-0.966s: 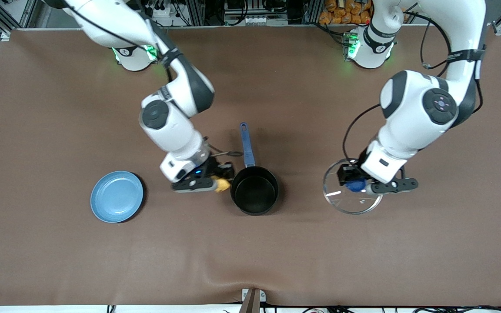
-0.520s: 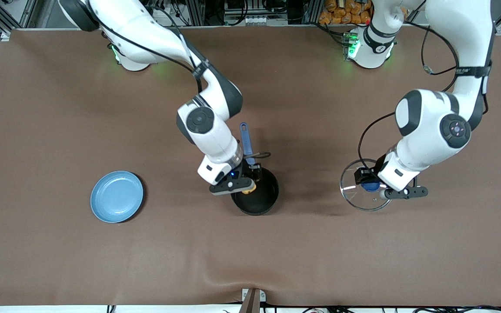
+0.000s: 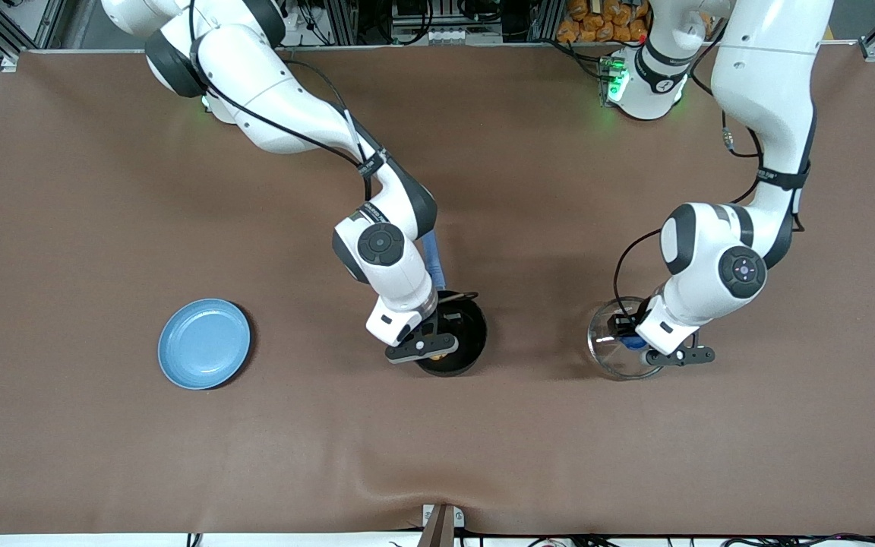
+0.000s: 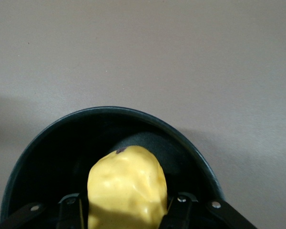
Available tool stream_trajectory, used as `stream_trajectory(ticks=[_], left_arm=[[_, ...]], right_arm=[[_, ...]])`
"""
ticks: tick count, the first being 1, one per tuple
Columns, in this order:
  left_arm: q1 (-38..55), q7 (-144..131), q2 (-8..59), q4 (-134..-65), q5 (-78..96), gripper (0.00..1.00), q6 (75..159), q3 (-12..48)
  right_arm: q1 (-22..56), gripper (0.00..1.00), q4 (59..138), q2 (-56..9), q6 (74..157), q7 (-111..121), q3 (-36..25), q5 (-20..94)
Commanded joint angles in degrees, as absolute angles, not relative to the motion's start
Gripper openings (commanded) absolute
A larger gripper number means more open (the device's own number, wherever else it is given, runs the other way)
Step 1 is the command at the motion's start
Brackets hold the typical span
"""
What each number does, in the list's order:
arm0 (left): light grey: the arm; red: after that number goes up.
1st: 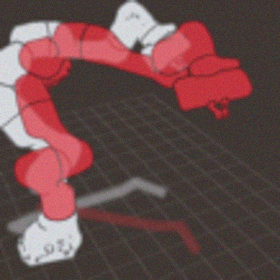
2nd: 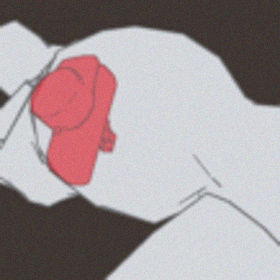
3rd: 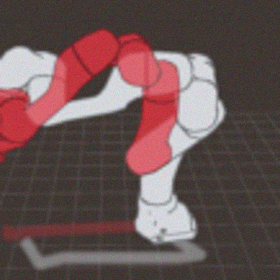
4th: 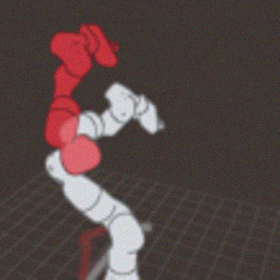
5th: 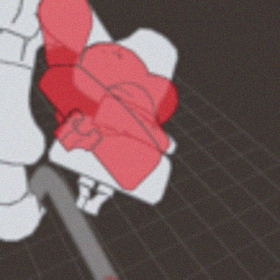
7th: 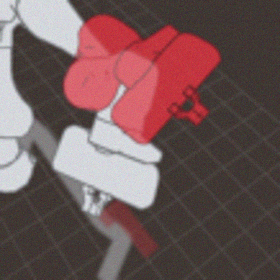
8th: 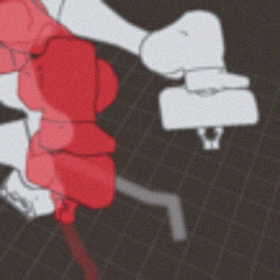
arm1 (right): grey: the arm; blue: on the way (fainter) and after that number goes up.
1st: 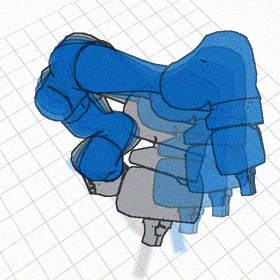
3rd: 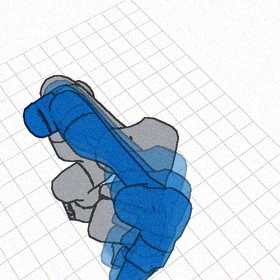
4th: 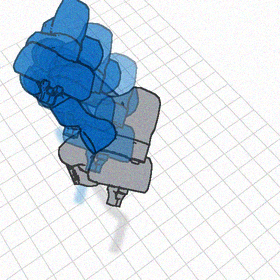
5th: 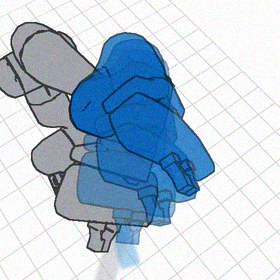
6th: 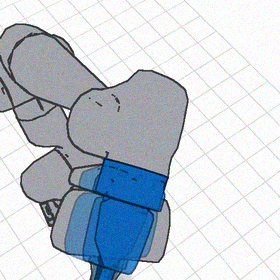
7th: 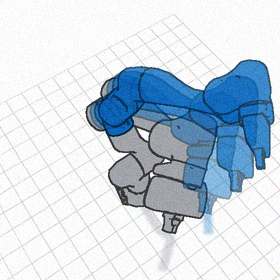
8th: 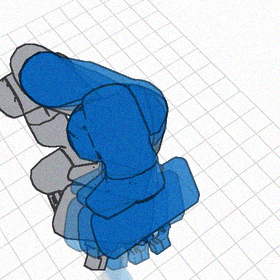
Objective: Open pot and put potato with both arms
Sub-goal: 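Lower the potato into the pot while the left gripper sets the lid down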
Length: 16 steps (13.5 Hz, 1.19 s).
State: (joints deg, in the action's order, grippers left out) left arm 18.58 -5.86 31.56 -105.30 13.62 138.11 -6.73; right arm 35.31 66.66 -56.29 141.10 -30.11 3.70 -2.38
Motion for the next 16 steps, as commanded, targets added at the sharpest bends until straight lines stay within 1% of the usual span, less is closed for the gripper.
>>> stream_trajectory(ticks=[1,2,3,4,5,6,7,8,9,10,11,14,16], left_arm=[[18.0,-3.4,32.3,-104.9,14.9,0.39,139.8,-6.2],[18.0,-3.3,32.7,-104.9,14.9,0.53,139.8,-6.2],[18.0,-3.1,32.8,-104.9,14.9,0.86,139.9,-6.2],[18.1,-3.1,32.8,-104.9,14.9,0.94,140.0,-6.2],[18.1,-2.6,32.9,-104.9,14.9,0.96,140.0,-6.2],[18.2,-1.9,33.0,-104.9,14.9,1.0,140.0,-6.2],[18.1,-1.4,33.0,-104.9,14.9,1.0,139.9,-6.2],[18.1,-1.3,32.5,-105.0,14.9,1.0,139.8,-6.2],[18.1,-1.3,31.5,-105.0,14.9,1.0,139.1,-6.2],[18.0,-1.7,29.6,-105.0,14.9,1.0,138.4,-6.3],[18.1,-2.1,27.8,-104.9,14.8,1.0,136.4,-6.4],[17.9,-2.5,22.1,-104.7,14.2,1.0,130.9,-6.8],[17.1,-2.9,18.3,-104.2,14.2,1.0,127.4,-7.0]], right_arm=[[36.6,0.0,63.5,-59.7,143.1,-31.5,3.0,-3.7],[36.7,0.0,63.5,-60.2,143.8,-31.6,3.0,-3.7],[36.8,0.0,63.5,-60.4,143.8,-31.5,3.0,-3.7],[37.2,0.0,63.5,-60.4,143.8,-31.6,3.0,-3.7],[37.4,0.0,63.5,-60.5,143.8,-31.8,3.0,-3.6],[37.4,0.0,63.5,-60.6,143.8,-32.4,3.0,-3.6],[37.4,0.0,63.5,-60.6,143.7,-32.5,3.0,-3.6],[37.4,0.02,63.5,-60.6,143.7,-32.6,3.1,-3.5],[37.4,0.36,63.5,-60.5,143.7,-32.6,3.1,-3.5],[37.4,0.51,63.5,-60.5,143.7,-32.5,3.1,-3.6],[37.3,0.69,63.6,-60.4,143.7,-32.4,3.1,-3.6],[36.9,0.79,63.6,-59.9,143.6,-32.0,3.0,-3.6],[36.7,0.82,63.6,-59.2,143.4,-31.8,3.0,-3.6]])
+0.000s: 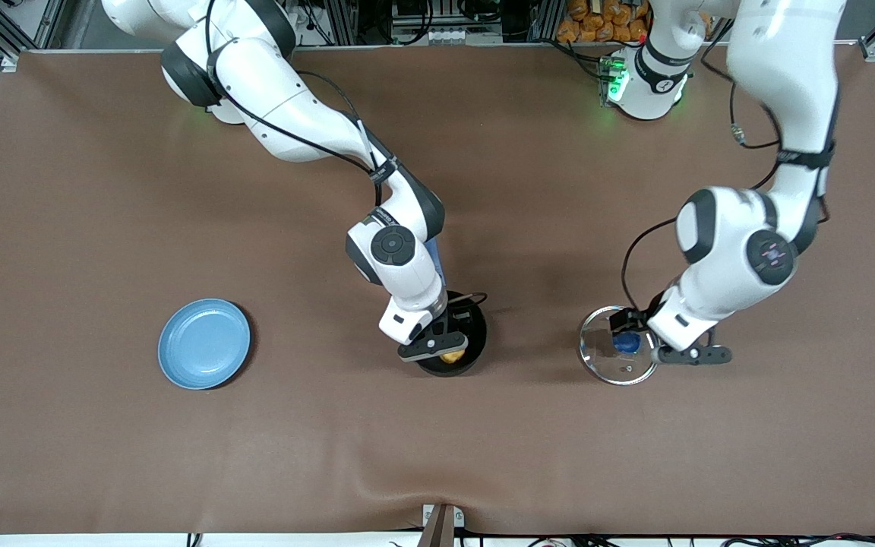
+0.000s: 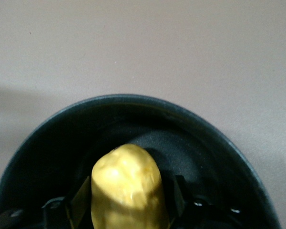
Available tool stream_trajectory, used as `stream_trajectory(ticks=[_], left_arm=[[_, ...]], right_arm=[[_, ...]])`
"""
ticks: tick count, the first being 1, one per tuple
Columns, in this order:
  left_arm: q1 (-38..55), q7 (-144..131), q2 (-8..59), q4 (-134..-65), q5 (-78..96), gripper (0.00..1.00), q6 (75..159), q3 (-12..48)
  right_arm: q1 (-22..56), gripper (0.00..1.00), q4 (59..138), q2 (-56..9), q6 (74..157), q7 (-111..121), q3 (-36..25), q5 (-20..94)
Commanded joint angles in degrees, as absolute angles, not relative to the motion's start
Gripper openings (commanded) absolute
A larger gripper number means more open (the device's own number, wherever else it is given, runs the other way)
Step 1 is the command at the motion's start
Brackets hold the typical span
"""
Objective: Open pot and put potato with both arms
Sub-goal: 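Lower the potato into the pot while the left gripper sets the lid down, then open the right gripper to release the potato into the pot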
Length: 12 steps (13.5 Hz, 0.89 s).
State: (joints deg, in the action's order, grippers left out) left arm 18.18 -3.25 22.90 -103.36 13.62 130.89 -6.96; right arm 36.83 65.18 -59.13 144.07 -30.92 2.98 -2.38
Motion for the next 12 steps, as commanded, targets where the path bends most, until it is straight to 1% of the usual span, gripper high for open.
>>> stream_trajectory(ticks=[1,3,5,7,8,9,11,12], left_arm=[[16.7,-3.2,16.1,-104.2,14.2,1.0,125.6,-7.0],[16.5,-3.4,12.1,-103.9,14.2,1.0,122.0,-7.3],[15.5,-3.7,9.3,-101.6,13.5,1.0,117.1,-7.3],[15.5,-4.1,8.8,-95.6,9.3,1.0,109.2,-7.2],[15.6,-4.3,8.9,-92.7,7.9,1.0,105.5,-7.2],[15.5,-5.3,8.9,-90.2,7.4,1.0,102.9,-7.2],[15.6,-6.3,8.9,-86.9,6.4,1.0,98.8,-7.2],[15.6,-6.5,8.9,-85.4,5.1,1.0,97.3,-7.0]], right_arm=[[36.4,0.81,63.6,-58.2,142.9,-31.7,3.0,-3.6],[35.6,0.81,63.6,-54.9,138.8,-31.7,3.1,-3.4],[35.2,0.82,63.6,-51.6,131.7,-31.8,2.9,-3.6],[33.0,0.87,63.6,-48.0,124.0,-31.9,2.8,-3.7],[31.8,0.93,63.6,-46.1,120.6,-32.2,2.7,-3.6],[30.0,1.0,63.6,-44.4,117.6,-32.3,2.8,-3.6],[25.2,1.0,64.5,-39.7,113.5,-31.6,3.0,-3.5],[23.4,1.0,65.6,-37.4,110.0,-31.6,3.0,-3.5]])
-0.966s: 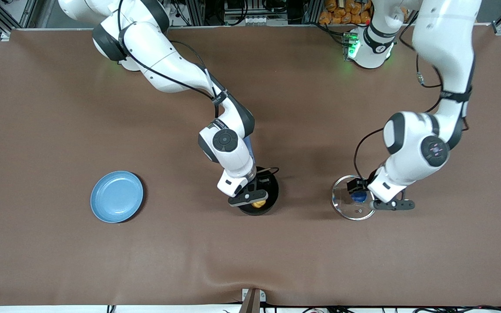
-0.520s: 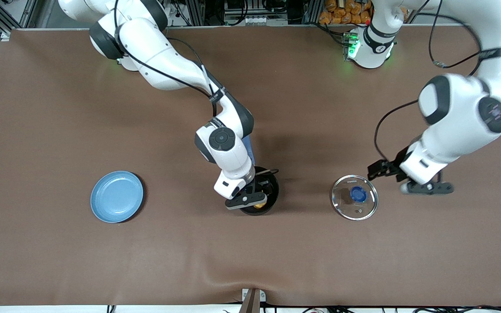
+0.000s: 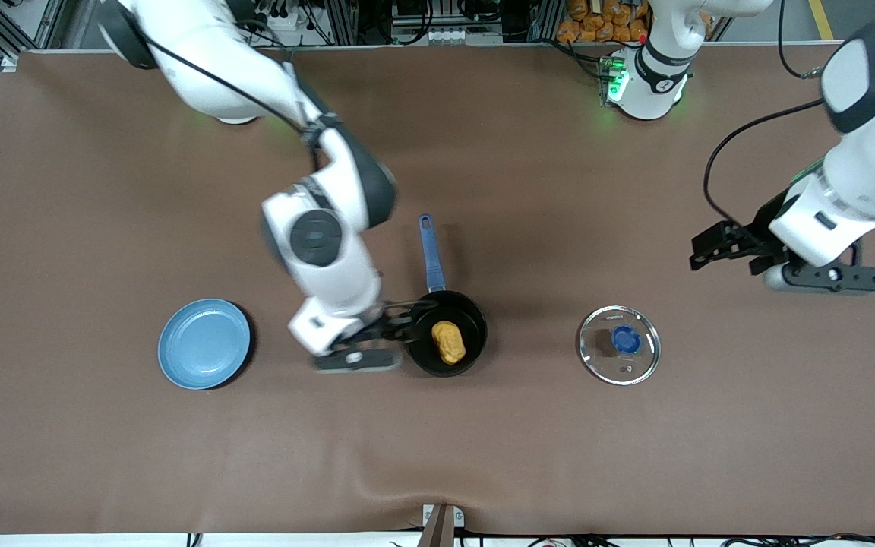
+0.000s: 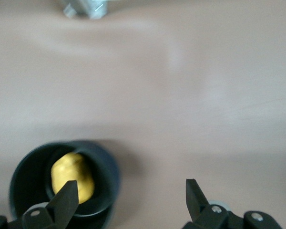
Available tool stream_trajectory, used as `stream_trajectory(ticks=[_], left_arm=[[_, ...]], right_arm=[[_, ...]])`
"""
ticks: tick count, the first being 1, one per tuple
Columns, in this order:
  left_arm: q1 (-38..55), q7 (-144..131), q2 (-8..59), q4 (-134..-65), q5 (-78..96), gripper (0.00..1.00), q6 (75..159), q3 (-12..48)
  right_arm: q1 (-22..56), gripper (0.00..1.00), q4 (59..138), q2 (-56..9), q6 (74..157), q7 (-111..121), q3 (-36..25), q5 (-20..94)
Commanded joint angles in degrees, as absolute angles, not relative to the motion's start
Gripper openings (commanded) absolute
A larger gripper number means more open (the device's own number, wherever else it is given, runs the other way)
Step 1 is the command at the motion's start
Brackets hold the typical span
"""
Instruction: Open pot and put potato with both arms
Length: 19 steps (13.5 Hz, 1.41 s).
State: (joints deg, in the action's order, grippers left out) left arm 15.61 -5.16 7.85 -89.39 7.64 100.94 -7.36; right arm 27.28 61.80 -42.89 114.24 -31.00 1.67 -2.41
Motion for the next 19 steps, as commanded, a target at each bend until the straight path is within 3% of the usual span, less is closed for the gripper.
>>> stream_trajectory(ticks=[1,5,12,19], left_arm=[[15.8,-6.5,8.8,-84.6,3.8,1.0,96.0,-6.9],[16.0,-6.3,8.5,-81.4,1.2,1.0,91.5,-6.4],[15.6,-8.3,7.6,-81.2,2.3,1.0,90.6,-6.8],[15.3,-9.8,6.9,-81.2,2.0,1.0,90.7,-7.0]], right_arm=[[21.5,1.0,66.5,-35.4,106.7,-30.4,3.0,-3.5],[14.6,1.0,74.9,-26.4,104.4,-26.0,3.0,-3.5],[3.4,1.0,96.7,-5.7,105.5,-8.9,3.1,-2.8],[-2.7,1.0,101.5,4.5,102.2,-3.2,3.0,-2.3]])
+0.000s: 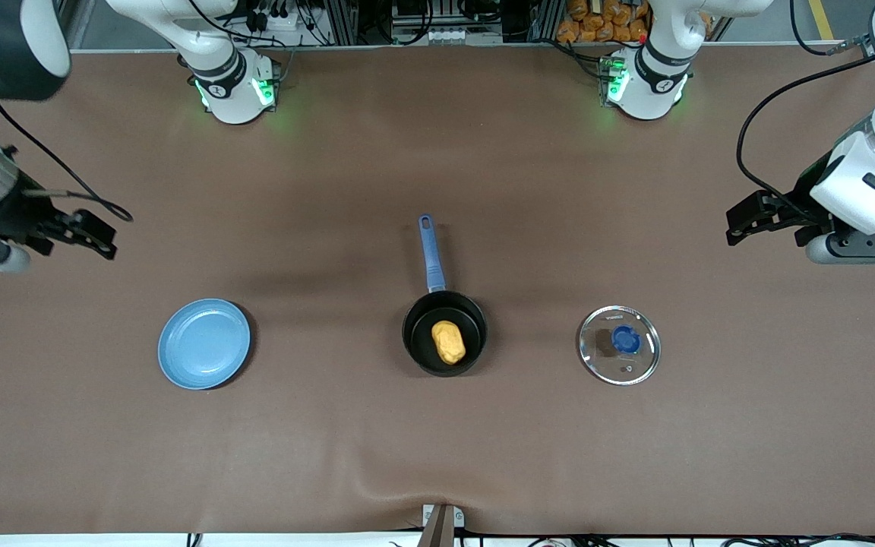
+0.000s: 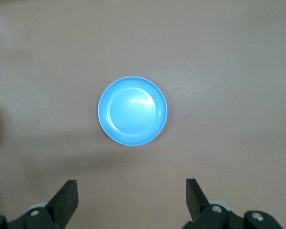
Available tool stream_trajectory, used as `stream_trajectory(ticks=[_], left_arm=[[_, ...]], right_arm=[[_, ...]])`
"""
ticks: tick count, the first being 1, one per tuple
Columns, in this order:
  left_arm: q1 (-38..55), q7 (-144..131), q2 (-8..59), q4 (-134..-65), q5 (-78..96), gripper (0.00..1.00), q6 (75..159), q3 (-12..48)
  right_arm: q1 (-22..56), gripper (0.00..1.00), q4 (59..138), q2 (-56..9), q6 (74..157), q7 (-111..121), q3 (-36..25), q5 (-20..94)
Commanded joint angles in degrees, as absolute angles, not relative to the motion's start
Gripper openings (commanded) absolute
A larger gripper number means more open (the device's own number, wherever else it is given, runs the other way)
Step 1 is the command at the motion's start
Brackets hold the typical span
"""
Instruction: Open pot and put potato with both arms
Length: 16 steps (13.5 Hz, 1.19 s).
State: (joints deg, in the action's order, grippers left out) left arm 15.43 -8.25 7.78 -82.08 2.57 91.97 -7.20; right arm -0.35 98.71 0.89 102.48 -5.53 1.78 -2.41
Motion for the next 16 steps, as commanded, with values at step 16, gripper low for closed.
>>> stream_trajectory(ticks=[16], left_arm=[[2.6,-10.2,2.5,-82.6,3.3,1.0,93.0,4.1]], right_arm=[[-3.0,1.0,101.1,5.9,100.5,-1.8,3.0,-0.9]])
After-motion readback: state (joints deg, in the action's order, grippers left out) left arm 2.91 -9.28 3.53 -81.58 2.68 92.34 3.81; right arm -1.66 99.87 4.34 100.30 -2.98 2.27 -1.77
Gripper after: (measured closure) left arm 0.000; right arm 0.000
